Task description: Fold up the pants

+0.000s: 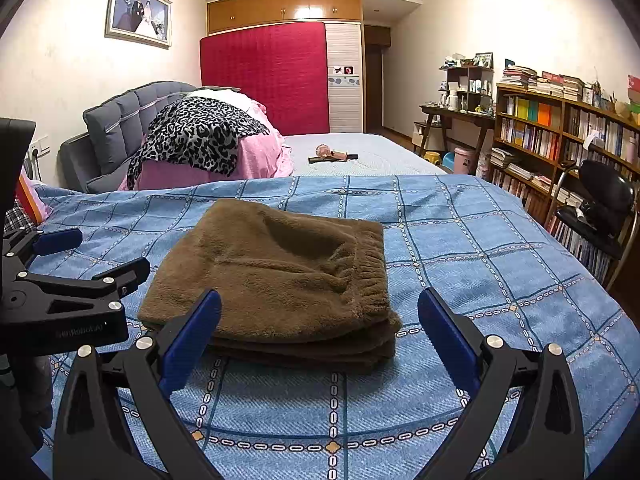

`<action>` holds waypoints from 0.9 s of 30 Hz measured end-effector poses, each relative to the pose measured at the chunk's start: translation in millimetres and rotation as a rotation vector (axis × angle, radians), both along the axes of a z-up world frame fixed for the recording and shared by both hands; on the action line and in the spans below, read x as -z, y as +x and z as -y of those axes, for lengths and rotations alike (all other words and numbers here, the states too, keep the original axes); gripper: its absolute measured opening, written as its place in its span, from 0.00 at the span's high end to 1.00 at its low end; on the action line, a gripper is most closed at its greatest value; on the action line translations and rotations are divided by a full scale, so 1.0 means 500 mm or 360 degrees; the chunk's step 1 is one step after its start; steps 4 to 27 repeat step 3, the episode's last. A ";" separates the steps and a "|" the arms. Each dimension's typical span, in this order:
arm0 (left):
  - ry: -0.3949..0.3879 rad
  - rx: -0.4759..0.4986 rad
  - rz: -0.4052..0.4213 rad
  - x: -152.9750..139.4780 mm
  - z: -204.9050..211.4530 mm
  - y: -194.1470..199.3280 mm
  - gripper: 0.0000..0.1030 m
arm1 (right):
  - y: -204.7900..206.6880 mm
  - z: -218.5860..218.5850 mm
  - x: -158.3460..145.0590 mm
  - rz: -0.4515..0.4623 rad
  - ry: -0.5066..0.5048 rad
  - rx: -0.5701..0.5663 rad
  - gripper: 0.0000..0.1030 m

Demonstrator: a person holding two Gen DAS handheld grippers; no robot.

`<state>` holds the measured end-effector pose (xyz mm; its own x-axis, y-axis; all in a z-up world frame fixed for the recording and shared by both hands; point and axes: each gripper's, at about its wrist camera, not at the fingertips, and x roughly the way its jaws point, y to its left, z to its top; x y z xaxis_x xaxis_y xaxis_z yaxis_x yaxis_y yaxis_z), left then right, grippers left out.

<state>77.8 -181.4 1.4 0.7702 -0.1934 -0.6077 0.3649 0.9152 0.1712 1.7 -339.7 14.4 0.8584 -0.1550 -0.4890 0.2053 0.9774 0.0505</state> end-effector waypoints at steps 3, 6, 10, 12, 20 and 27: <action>-0.0012 -0.0013 -0.0015 0.001 -0.006 0.005 0.05 | -0.003 0.001 0.000 -0.0004 0.0003 0.0009 0.03; -0.0012 -0.0013 -0.0015 0.001 -0.006 0.005 0.05 | -0.003 0.001 0.000 -0.0004 0.0003 0.0009 0.03; -0.0012 -0.0013 -0.0015 0.001 -0.006 0.005 0.05 | -0.003 0.001 0.000 -0.0004 0.0003 0.0009 0.03; -0.0012 -0.0013 -0.0015 0.001 -0.006 0.005 0.05 | -0.003 0.001 0.000 -0.0004 0.0003 0.0009 0.03; -0.0012 -0.0013 -0.0015 0.001 -0.006 0.005 0.05 | -0.003 0.001 0.000 -0.0004 0.0003 0.0009 0.03; -0.0012 -0.0013 -0.0015 0.001 -0.006 0.005 0.05 | -0.003 0.001 0.000 -0.0004 0.0003 0.0009 0.03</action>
